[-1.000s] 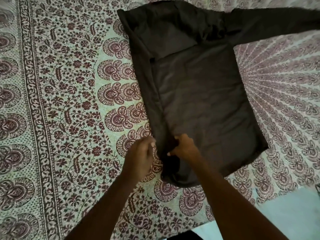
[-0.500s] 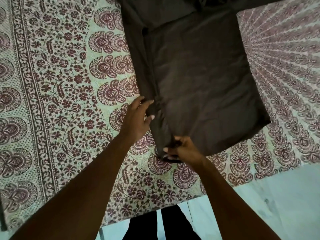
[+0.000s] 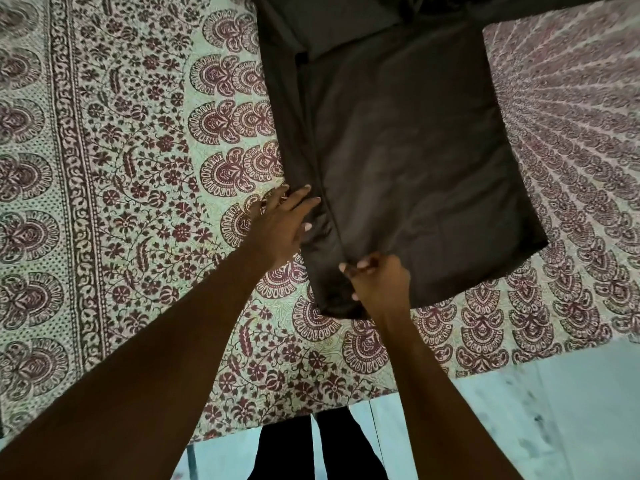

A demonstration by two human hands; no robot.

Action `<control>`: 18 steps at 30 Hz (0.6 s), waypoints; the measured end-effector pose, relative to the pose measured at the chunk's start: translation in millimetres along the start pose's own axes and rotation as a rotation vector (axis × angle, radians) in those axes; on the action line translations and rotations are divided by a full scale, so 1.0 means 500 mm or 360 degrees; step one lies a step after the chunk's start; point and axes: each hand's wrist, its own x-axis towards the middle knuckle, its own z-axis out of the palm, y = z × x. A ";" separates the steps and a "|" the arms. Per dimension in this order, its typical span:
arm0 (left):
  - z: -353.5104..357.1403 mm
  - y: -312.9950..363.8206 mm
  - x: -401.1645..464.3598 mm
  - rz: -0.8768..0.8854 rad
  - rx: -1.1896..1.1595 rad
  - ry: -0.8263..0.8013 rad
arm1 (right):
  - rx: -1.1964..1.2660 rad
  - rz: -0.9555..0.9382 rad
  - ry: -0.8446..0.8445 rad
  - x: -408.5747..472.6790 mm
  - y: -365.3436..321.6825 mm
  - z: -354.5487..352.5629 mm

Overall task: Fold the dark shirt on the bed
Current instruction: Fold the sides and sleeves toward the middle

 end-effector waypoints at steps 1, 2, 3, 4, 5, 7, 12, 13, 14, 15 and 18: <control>-0.005 0.001 0.005 0.0039 0.0031 0.0066 | -0.0135 -0.0114 0.0089 0.007 -0.011 0.005; -0.012 0.002 0.013 0.0085 0.0092 0.0106 | -0.0232 -0.0189 0.0084 0.015 -0.018 0.014; -0.019 0.002 0.025 0.0128 0.0159 0.0117 | -0.0288 -0.0218 0.0022 0.024 -0.023 0.026; -0.029 0.003 0.040 0.0157 0.0212 0.0102 | -0.0295 -0.0213 -0.0049 0.035 -0.027 0.038; -0.038 0.001 0.056 0.0180 0.0247 0.0076 | -0.0292 -0.0183 -0.0095 0.045 -0.027 0.048; -0.056 -0.003 0.092 0.0253 0.0323 0.0047 | -0.0249 -0.0123 -0.0116 0.063 -0.021 0.060; -0.087 0.009 0.146 0.0403 0.0389 -0.0010 | -0.0156 -0.0038 -0.0136 0.052 0.002 0.045; -0.088 0.014 0.149 0.0422 0.0365 -0.0015 | -0.0181 -0.0040 -0.0140 0.048 0.008 0.040; -0.085 0.020 0.151 0.0464 0.0353 -0.0004 | -0.0204 -0.0034 -0.0146 0.046 0.013 0.036; -0.078 0.024 0.152 0.0515 0.0352 -0.0001 | -0.0221 -0.0019 -0.0151 0.045 0.016 0.031; -0.060 0.039 0.154 0.0588 0.0419 -0.0003 | -0.0236 0.0025 -0.0115 0.050 0.021 0.026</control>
